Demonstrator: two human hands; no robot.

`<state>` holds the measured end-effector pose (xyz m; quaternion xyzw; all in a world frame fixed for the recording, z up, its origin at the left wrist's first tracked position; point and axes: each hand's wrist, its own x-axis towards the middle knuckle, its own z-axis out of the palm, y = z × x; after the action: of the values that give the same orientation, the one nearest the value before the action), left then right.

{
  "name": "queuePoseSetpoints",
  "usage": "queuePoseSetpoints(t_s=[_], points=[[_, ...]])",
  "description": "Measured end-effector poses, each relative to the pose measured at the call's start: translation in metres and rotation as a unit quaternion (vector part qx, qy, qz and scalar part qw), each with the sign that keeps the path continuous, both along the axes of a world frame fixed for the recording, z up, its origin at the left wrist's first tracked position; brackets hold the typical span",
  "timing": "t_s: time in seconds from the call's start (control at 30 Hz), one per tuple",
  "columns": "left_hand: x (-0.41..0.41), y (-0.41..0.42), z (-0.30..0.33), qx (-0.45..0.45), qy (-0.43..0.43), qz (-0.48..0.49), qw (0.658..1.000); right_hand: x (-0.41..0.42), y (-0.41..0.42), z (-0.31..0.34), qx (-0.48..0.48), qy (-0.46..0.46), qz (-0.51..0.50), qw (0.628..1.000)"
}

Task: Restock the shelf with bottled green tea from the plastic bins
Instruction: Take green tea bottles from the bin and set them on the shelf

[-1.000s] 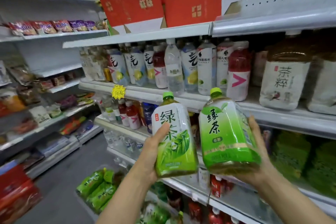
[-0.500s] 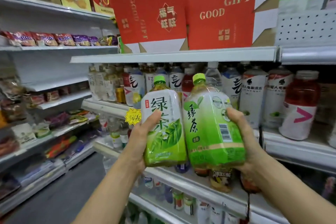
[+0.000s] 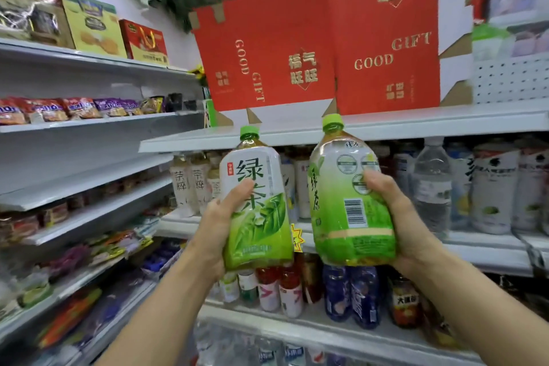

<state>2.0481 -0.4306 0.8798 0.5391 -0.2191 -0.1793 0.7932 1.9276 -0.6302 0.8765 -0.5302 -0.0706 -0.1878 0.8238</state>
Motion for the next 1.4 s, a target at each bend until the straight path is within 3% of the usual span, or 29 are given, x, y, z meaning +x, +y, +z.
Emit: queuePoseSetpoints(t_s=[0.4,0.7,0.87,0.97,1.2,1.4], points=[[0.032,0.029,0.035,-0.058,-0.023,-0.007,0.998,0.045,0.025,0.083,-0.044,0.005,-0.174,0.984],[0.071,0.023,0.055,-0.083,-0.04,0.028,0.995,0.103,0.01,0.128,-0.134,0.023,-0.292,0.947],[0.116,0.035,0.058,-0.092,-0.046,0.001,0.995,0.162,0.002,0.14,-0.178,-0.014,-0.409,0.895],[0.15,0.049,0.059,-0.098,-0.046,-0.014,0.994,0.203,0.0,0.146,-0.221,-0.032,-0.486,0.845],[0.241,0.093,0.069,-0.06,-0.046,-0.057,0.995,0.288,0.004,0.14,-0.269,0.029,-0.612,0.743],[0.301,0.111,0.08,-0.072,-0.058,-0.102,0.991,0.315,0.0,0.141,-0.283,0.084,-0.669,0.682]])
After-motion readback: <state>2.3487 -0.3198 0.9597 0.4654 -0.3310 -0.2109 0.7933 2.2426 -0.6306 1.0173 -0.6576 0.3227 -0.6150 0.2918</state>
